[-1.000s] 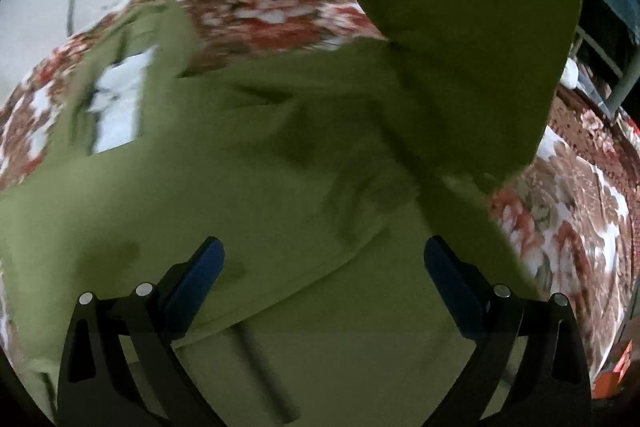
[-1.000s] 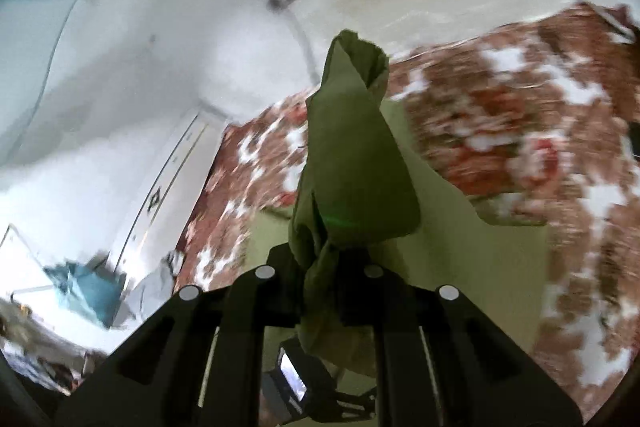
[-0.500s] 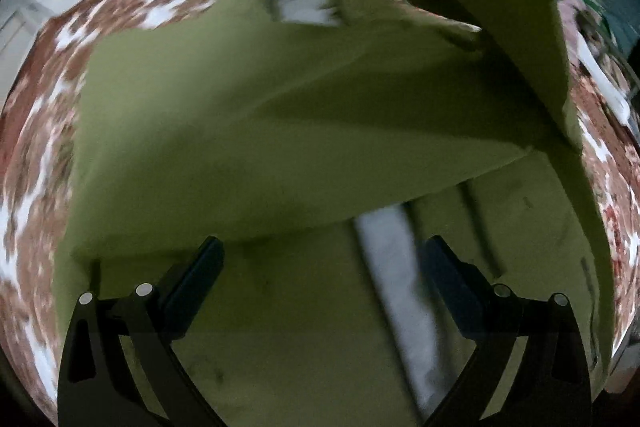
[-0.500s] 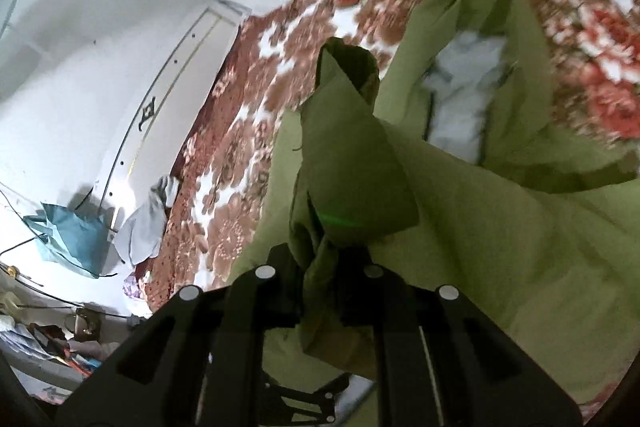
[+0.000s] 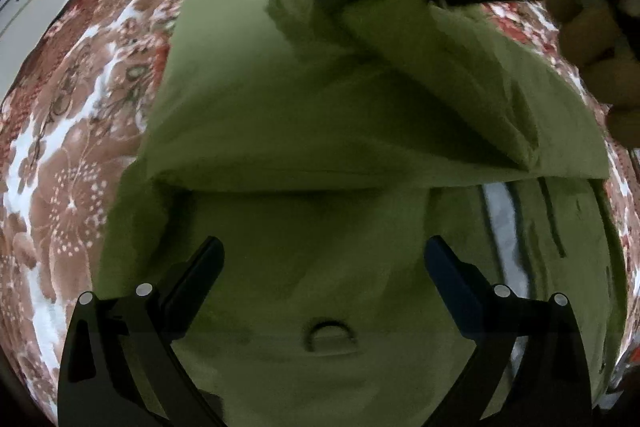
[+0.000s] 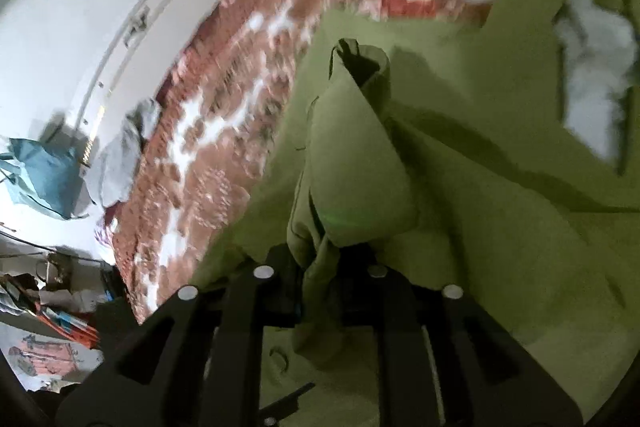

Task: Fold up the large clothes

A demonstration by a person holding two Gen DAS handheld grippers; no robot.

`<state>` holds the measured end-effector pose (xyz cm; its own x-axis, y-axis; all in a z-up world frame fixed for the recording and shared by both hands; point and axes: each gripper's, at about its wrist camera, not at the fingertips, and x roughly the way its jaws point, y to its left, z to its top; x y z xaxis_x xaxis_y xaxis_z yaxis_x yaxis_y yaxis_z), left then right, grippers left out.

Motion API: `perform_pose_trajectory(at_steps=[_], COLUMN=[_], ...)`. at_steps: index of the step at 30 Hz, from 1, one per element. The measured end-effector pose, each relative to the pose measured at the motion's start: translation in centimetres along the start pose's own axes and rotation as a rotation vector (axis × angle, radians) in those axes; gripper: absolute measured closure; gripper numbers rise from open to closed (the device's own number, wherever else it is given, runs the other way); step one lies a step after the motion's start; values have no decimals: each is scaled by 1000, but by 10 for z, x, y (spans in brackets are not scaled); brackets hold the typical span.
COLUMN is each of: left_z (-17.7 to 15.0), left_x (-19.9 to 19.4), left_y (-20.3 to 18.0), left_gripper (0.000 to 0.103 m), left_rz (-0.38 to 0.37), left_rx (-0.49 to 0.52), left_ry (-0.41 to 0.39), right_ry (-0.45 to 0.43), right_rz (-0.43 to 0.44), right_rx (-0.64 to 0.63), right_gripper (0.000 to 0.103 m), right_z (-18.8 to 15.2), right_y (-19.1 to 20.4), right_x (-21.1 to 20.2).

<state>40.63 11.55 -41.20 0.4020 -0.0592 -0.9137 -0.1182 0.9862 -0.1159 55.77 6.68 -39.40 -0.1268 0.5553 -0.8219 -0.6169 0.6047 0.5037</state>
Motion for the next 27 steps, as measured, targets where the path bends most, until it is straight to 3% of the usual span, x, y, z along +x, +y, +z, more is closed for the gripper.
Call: perform_pose_trajectory(at_steps=[1,3,7,9,12,16,18,21,24,26,27], left_z=[-2,-6,-5,4,30,71,92,115,124,125,126], left_x=[0,-3,-15,-23,-32,-27,-11,23,57,75,76], left_y=[4,14,27,29,29,30,34,44,44,41,36], left_gripper=[5,5,5,5,5,6,6,8,29,61,72], left_rz=[2,5,-1,-13,-38,-68,-50,-49,-49,-64,-66], left_rx=[-4,-15,-42,-59,-72,-117,-133,-162,-159,-168,-153], left_ry=[5,15,14,2,-35,-64,-36,59,166,234,238], right_ry=[13,-3,-46,-80,-127,-143,-127,-93,-53,-30,-21], right_rz=[34,56,68,29,-137,-489,-662,-798,-823,-793,-772], right_rx=[24,43,58,58,40,15,19,14,38,47,48], right_gripper=[43,23,17,15,13,13,13,13,13,13,13], right_z=[0,0,-2,-6,-22,-61,-91,-141,-192,-219,-232], right_y=[-4,-5,-8,-17,-48,-116,-154,-193,-211,-213,-211], right_x=[10,10,-21,-46,-88,-133,-153,-177,-187,-188,-188])
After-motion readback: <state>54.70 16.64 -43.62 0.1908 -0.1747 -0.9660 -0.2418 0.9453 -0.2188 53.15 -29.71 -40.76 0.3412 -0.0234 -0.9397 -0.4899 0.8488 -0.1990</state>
